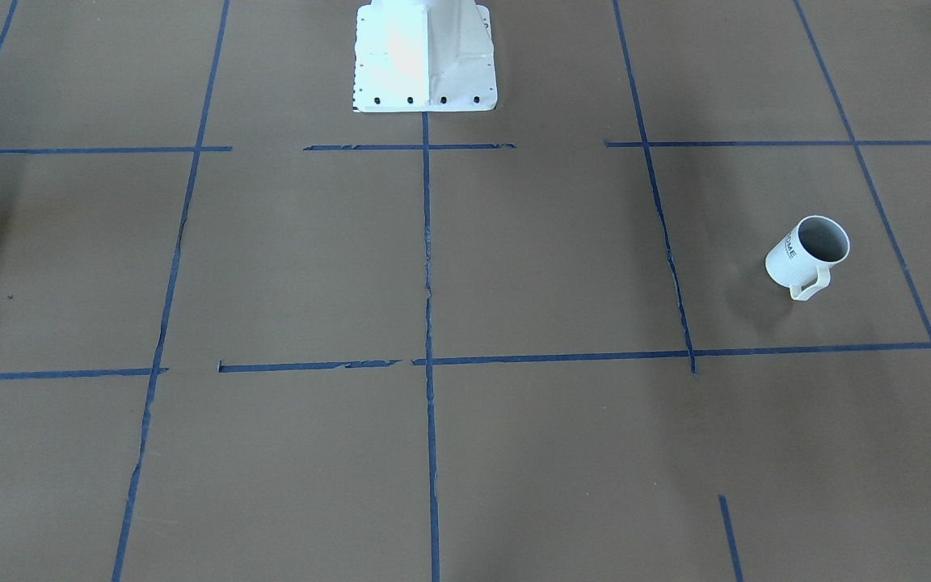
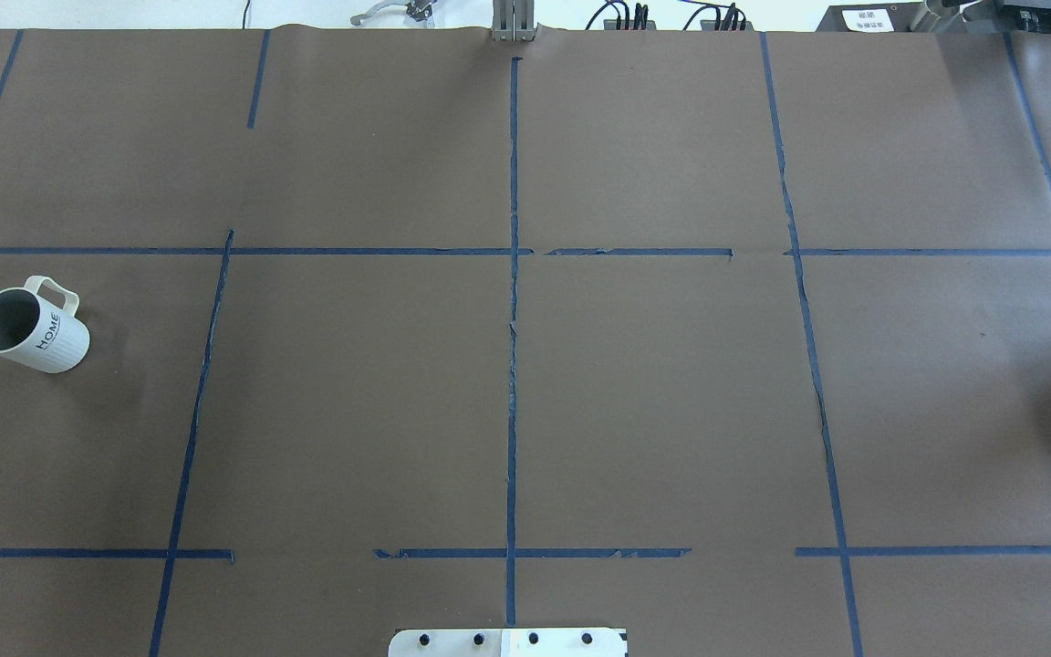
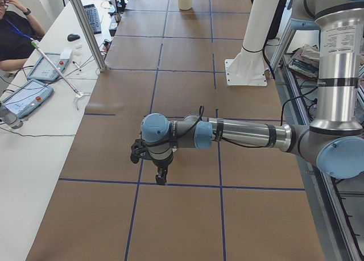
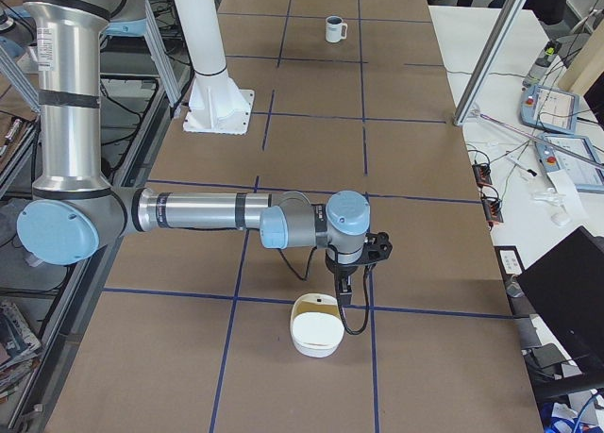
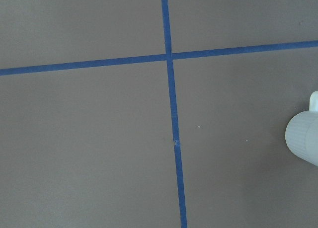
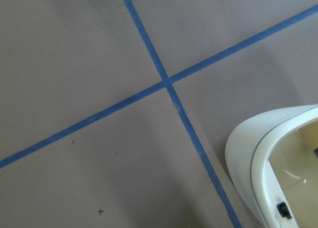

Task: Left arm hands cup to right arm to dump lemon

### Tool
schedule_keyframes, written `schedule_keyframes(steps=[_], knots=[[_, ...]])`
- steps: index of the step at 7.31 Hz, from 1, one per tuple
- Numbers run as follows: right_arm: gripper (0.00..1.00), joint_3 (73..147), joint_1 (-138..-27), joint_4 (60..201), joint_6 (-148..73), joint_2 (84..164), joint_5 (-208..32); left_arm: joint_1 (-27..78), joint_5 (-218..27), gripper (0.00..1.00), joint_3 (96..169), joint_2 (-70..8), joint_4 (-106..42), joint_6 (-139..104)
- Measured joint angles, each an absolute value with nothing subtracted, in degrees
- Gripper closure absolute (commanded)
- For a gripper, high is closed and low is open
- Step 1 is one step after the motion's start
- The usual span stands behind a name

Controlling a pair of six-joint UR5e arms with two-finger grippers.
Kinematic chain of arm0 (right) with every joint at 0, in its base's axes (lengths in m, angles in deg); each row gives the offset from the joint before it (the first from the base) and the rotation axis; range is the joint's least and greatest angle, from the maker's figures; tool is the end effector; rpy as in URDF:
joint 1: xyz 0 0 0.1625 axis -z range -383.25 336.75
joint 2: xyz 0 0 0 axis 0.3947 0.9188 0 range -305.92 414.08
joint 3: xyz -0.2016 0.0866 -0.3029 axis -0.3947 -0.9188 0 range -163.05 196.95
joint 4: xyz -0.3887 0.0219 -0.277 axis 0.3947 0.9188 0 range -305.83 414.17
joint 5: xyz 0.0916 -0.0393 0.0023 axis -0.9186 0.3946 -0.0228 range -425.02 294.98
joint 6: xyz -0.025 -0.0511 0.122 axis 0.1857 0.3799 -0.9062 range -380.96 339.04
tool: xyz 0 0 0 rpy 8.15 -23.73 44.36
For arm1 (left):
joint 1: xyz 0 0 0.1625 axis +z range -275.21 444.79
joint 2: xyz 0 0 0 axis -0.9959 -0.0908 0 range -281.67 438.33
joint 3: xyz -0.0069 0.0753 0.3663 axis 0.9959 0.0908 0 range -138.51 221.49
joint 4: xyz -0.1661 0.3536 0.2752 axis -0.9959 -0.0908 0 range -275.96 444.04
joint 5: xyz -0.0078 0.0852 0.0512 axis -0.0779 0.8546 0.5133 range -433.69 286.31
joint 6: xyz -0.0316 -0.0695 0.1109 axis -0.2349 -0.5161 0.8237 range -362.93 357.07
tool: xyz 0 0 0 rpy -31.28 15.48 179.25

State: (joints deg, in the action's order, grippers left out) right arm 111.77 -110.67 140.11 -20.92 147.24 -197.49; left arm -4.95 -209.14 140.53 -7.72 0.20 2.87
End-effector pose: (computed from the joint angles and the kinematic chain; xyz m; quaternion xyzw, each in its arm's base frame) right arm 0.0177 -0.5485 0.6115 0.0385 -0.3627 -0.0394 0.9303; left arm -0.0351 -0.5294 0.5911 0.0101 0.3862 0.0452 0.9212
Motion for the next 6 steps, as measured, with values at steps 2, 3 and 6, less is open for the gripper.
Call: schedule_keyframes(steps=[2,3,6], knots=[[0.00,111.9,-110.7,140.1,-21.0,147.3,-197.5,-5.0,-208.9,0.00,140.5,-7.7,0.2,2.9],[0.00,112.0,-110.7,140.1,-21.0,147.3,-197.5,-4.9,-208.8,0.00,140.9,-7.5,0.2,2.9],[0.00,112.2,-110.7,137.2,-20.8,147.6,-197.5,-4.5,-208.8,0.00,141.3,-9.0,-0.4,2.6]])
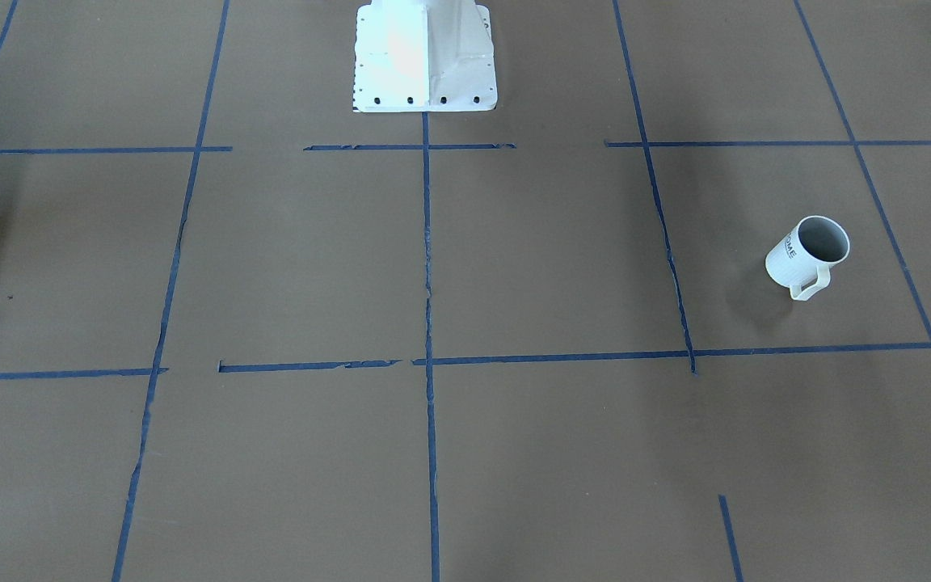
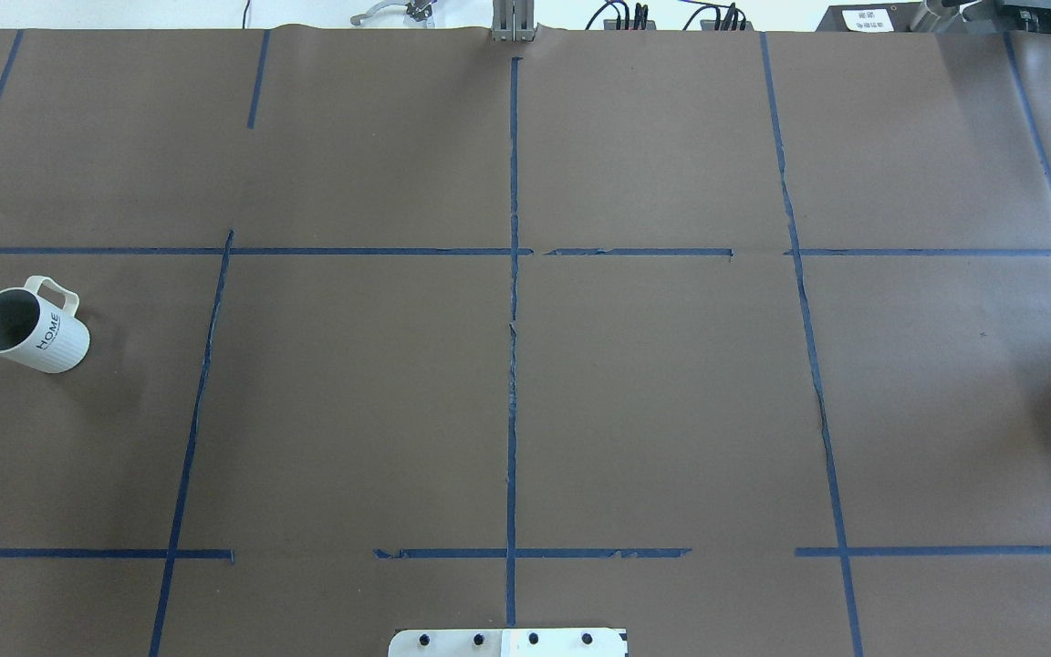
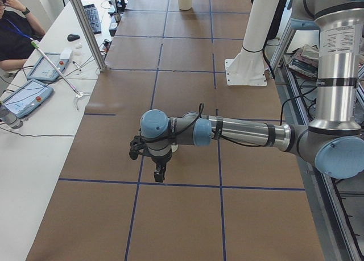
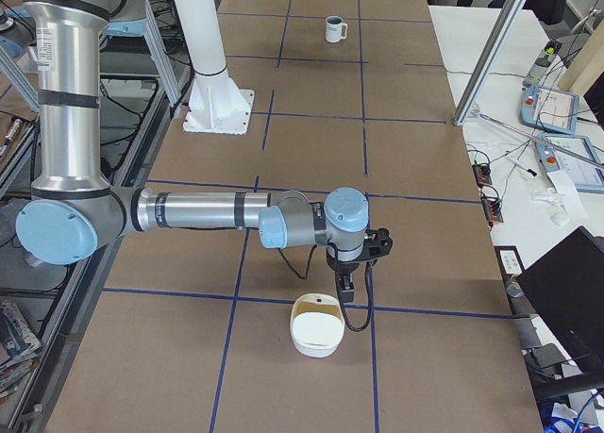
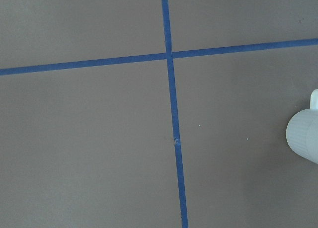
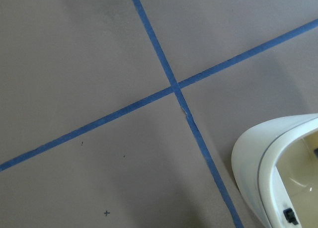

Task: Left arm hands cup to right arm to dump lemon

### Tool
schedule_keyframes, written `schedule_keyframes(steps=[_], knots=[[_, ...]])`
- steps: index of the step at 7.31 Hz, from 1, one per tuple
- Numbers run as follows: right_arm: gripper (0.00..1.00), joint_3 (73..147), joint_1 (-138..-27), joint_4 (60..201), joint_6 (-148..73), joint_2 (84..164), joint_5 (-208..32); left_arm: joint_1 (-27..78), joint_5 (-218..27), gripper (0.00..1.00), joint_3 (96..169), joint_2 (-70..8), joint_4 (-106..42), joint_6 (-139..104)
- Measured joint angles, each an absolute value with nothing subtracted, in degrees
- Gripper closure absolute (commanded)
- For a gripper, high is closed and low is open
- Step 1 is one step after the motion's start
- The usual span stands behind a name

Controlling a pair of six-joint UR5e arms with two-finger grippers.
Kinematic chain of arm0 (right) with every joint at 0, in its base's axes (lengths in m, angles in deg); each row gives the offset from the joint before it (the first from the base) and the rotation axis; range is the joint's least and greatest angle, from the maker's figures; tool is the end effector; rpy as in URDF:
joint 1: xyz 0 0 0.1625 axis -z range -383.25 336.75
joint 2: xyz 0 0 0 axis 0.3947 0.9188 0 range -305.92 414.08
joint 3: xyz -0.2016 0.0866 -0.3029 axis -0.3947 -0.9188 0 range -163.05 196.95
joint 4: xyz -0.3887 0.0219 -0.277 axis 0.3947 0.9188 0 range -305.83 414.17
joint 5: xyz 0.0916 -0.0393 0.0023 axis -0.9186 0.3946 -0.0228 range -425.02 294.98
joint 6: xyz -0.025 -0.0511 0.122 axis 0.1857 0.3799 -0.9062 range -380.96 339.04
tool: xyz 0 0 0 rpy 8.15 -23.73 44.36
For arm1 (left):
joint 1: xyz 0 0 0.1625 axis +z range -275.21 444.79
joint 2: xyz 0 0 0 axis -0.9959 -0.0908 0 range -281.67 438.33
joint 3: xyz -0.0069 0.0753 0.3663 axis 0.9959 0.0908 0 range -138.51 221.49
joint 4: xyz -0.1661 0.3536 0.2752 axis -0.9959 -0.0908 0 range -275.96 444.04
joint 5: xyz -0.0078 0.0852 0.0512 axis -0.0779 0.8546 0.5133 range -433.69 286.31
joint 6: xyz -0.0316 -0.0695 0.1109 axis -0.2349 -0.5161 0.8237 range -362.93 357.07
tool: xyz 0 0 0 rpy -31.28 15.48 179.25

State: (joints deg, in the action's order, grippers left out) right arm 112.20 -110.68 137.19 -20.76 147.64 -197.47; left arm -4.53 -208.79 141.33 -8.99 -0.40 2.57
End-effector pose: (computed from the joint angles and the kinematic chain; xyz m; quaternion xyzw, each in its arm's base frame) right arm 0.0178 -0.5503 0.6054 0.0630 -0.3624 -0.0499 0.9286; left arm -0.0316 -0.5406 0.5711 0.0290 0.3825 0.0552 0.9218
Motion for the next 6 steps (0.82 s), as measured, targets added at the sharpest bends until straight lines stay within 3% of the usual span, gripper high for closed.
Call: schedule_keyframes(steps=[3,6], knots=[[0.00,112.1,-110.7,134.9,-20.9,148.1,-197.8,-4.5,-209.1,0.00,140.6,-12.0,-4.3,2.7],[0.00,112.3,-110.5,134.7,-21.0,148.0,-197.8,-0.7,-208.8,0.00,140.5,-10.0,-14.6,-1.5]])
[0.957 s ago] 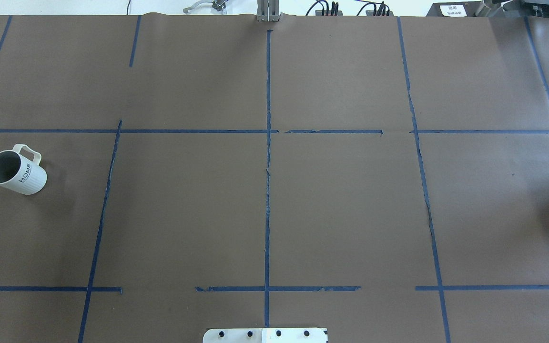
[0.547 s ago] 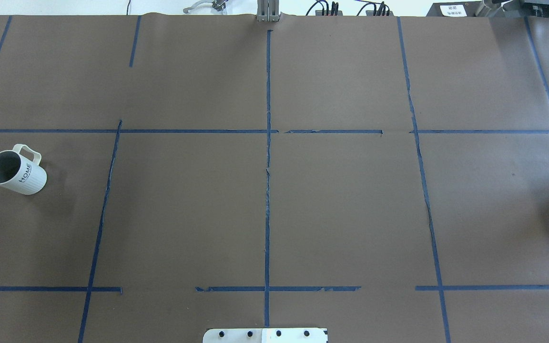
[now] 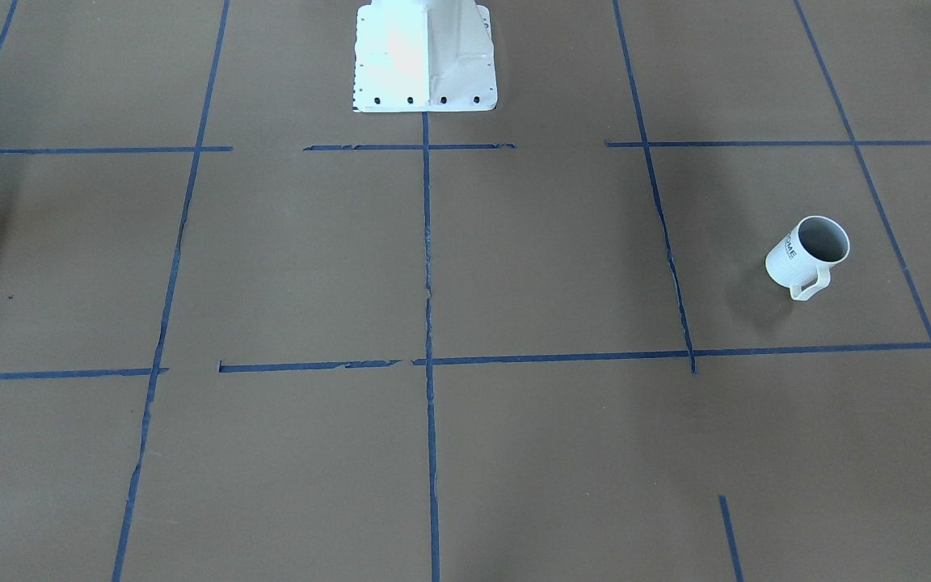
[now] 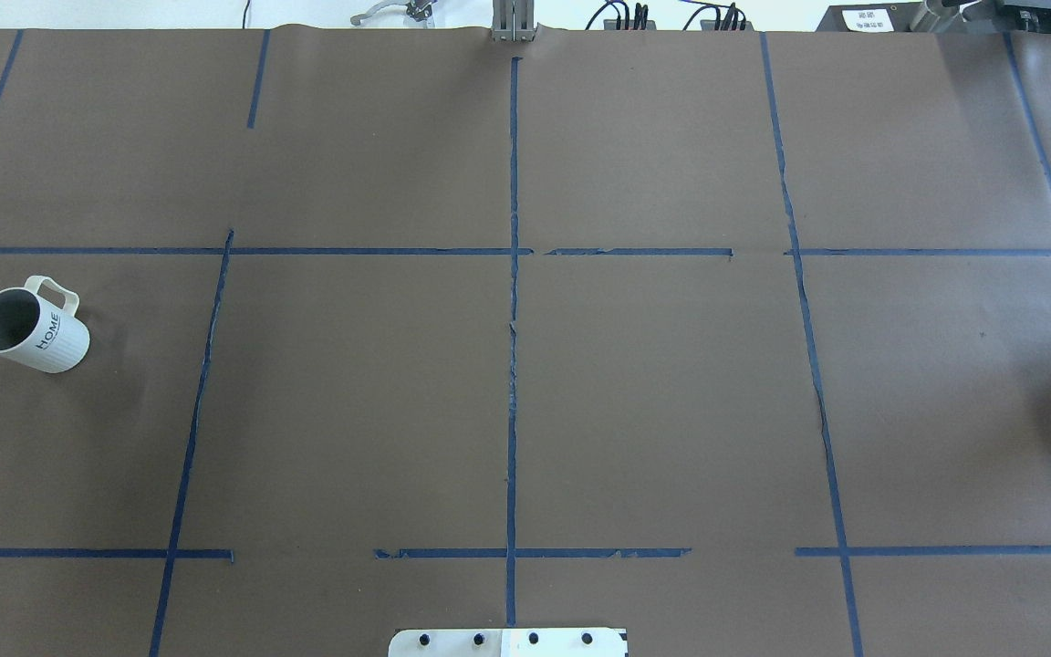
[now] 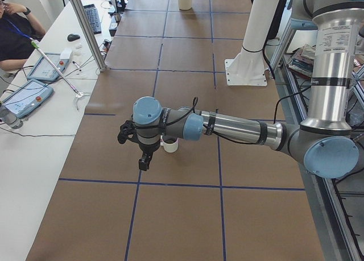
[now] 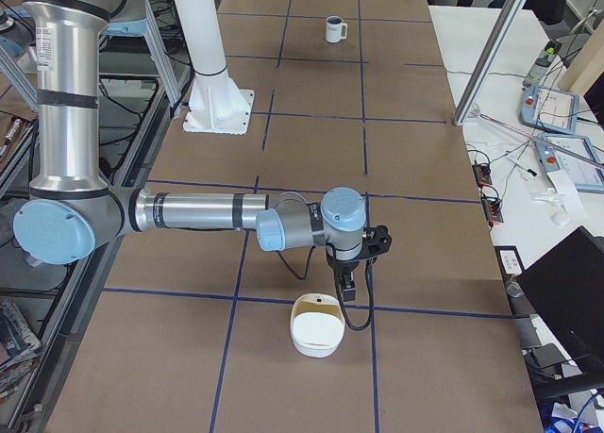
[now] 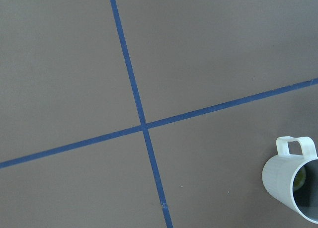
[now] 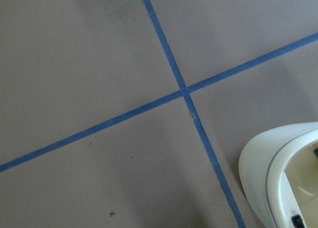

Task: Left arm hands cup to right arm to dump lemon

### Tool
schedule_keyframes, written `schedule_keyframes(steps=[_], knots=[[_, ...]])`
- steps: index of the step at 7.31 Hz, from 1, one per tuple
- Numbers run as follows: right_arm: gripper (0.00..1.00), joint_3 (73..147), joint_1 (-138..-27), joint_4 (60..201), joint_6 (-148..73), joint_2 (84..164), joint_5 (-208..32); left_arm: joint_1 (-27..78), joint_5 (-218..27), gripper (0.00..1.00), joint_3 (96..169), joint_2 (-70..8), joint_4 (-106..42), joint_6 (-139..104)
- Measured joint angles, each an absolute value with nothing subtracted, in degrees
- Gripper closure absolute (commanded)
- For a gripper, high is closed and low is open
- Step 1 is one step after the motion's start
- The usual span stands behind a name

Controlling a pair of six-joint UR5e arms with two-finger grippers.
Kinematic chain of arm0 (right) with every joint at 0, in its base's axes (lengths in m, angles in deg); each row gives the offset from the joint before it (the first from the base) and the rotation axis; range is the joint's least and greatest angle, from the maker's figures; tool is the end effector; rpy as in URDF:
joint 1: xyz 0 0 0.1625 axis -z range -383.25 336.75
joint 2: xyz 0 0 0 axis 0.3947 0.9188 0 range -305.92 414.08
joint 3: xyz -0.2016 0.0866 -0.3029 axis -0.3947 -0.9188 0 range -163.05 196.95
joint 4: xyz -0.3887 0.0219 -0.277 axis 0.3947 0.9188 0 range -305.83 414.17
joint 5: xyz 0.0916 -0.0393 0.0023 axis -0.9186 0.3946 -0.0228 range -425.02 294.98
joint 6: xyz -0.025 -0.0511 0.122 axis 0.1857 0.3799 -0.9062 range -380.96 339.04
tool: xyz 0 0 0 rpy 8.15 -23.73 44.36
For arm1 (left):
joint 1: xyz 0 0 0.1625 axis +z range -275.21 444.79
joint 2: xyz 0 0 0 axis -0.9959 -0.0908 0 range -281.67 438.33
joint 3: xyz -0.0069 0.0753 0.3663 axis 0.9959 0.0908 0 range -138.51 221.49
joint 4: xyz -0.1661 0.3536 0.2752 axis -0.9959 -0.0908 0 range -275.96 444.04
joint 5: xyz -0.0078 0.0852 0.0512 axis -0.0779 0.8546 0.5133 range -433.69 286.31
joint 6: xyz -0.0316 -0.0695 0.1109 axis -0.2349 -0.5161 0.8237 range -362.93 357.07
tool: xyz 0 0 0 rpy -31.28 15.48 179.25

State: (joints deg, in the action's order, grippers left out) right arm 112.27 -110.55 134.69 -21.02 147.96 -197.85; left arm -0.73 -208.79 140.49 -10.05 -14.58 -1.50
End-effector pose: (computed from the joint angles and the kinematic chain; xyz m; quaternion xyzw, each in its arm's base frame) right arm 0.0158 -0.5513 0.6021 0.0799 -0.3655 -0.0562 0.9257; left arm 0.0063 -0.5678 0.5412 0.1184 0.3830 0.1005 0.9106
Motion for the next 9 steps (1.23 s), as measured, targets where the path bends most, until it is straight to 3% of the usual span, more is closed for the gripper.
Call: schedule_keyframes(steps=[5,9], knots=[[0.00,112.3,-110.5,134.6,-21.0,148.0,-197.8,15.7,-202.3,0.00,140.3,-6.6,-33.4,-32.4],[0.00,112.2,-110.5,134.6,-20.9,148.0,-197.7,21.6,-200.9,0.00,139.8,-6.1,-36.9,-39.5]])
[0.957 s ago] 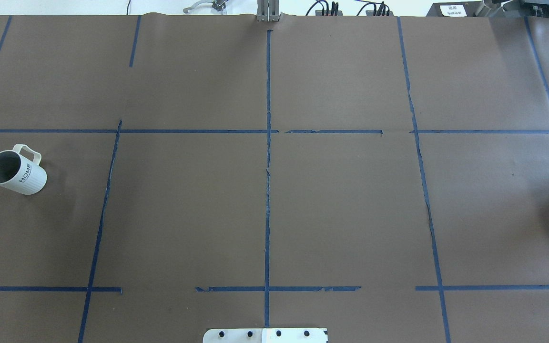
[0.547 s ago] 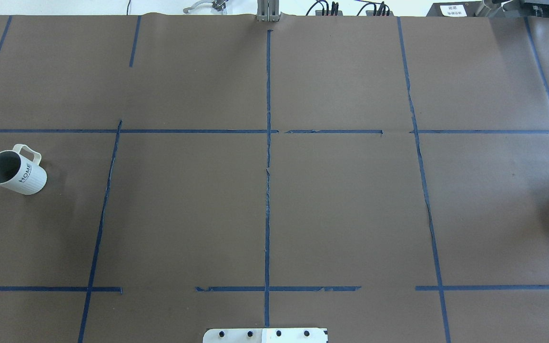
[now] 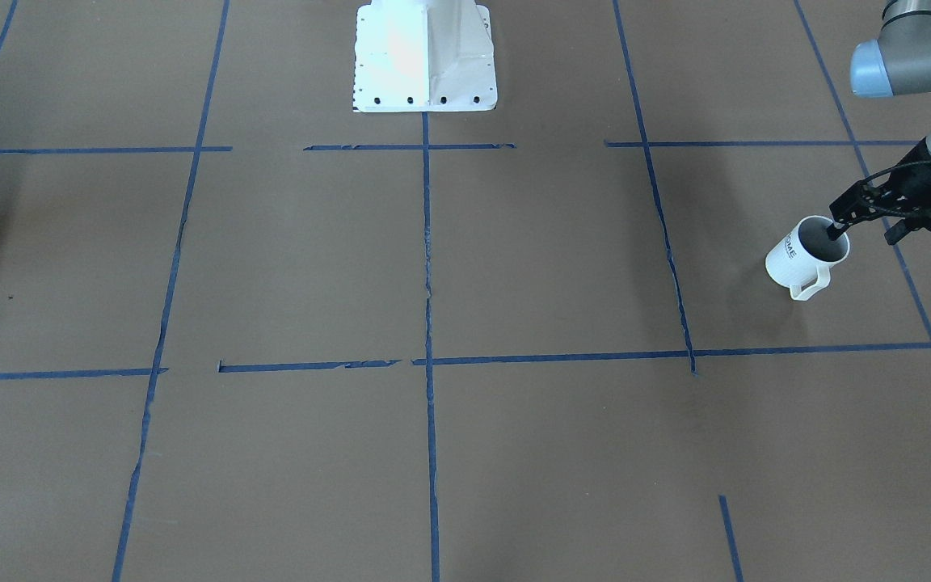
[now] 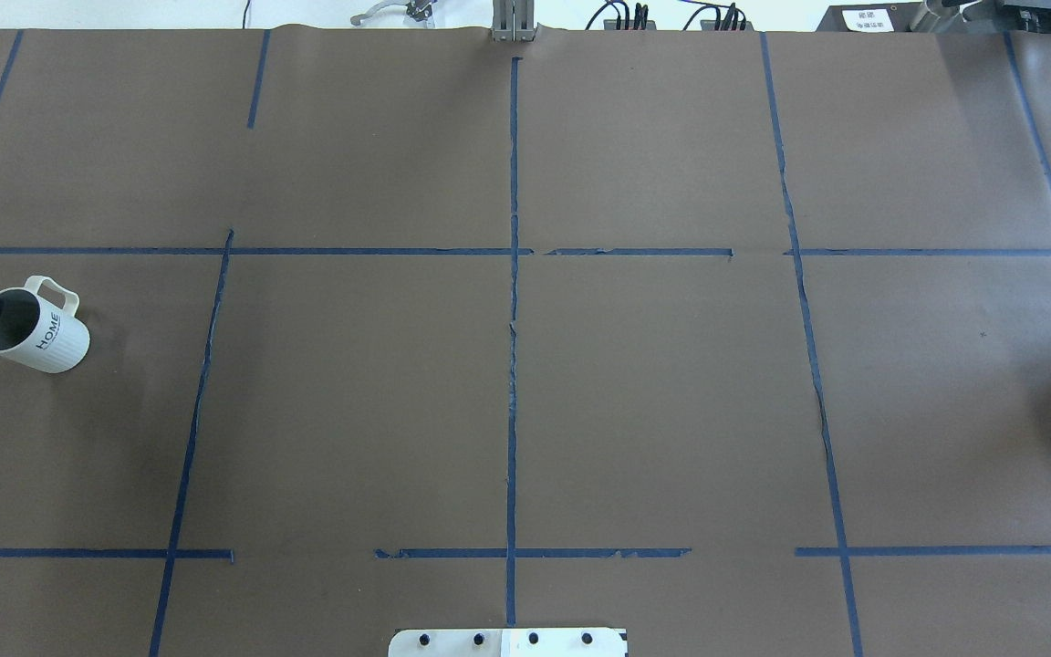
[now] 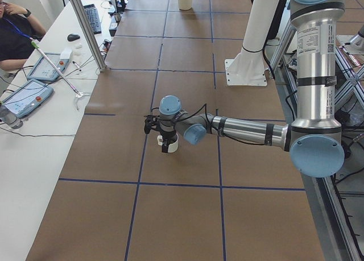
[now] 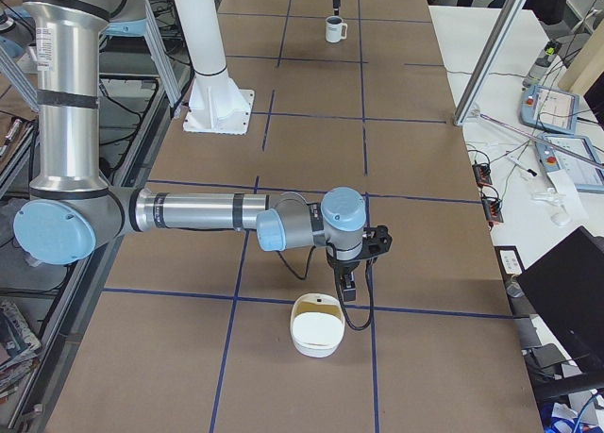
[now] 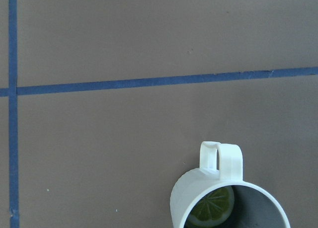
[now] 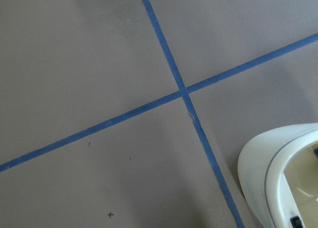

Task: Left arm hands cup to right arm to dump lemon

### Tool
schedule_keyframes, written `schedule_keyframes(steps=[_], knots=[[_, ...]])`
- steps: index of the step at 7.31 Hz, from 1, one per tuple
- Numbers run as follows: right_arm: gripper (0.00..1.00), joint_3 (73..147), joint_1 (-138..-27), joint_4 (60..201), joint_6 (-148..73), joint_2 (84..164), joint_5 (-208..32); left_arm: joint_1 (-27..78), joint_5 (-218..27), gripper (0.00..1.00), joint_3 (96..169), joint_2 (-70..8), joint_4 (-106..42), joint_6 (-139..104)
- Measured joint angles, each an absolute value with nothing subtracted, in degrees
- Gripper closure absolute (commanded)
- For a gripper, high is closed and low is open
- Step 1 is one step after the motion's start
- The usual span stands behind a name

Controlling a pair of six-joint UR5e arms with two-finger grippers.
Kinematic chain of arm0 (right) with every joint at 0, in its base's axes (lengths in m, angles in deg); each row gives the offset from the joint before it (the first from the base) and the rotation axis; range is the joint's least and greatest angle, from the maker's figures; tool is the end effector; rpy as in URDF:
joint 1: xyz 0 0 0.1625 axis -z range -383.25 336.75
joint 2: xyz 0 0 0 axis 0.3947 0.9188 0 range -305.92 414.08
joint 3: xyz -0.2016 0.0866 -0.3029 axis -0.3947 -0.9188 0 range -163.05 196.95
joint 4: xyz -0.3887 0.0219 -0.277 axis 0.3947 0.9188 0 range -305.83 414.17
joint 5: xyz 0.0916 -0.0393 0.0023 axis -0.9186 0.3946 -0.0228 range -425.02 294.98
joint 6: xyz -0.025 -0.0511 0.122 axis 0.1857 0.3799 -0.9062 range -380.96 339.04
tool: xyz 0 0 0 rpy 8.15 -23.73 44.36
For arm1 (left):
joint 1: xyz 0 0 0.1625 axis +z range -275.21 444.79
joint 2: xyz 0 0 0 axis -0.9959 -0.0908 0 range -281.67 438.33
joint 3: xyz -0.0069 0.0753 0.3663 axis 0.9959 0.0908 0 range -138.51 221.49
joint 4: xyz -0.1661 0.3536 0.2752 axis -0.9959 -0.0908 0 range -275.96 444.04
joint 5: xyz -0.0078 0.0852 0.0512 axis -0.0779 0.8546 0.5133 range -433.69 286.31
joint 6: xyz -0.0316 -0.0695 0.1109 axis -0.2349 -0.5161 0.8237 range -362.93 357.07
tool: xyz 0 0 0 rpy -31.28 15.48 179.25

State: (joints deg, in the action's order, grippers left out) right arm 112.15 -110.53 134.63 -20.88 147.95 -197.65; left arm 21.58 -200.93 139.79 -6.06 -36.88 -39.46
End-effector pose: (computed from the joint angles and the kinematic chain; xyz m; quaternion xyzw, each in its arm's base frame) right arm 0.0160 -0.5514 0.6034 0.0799 -0.3638 -0.0571 0.9263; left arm 0.2080 -0.5271 0.5472 0.0728 0.4040 0.0150 0.9117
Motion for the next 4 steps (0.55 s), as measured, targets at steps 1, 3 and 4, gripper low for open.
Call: schedule_keyframes(steps=[1,3,4], knots=[[0.00,112.1,-110.5,134.7,-20.9,148.0,-197.6,22.3,-200.5,0.00,139.1,-6.1,-37.0,-39.6],[0.00,112.1,-110.5,134.6,-20.9,148.0,-197.6,22.9,-200.3,0.76,138.5,-6.2,-37.2,-39.8],[0.00,112.1,-110.5,134.6,-20.9,148.0,-197.6,23.0,-200.3,0.94,138.5,-6.3,-37.2,-40.0]])
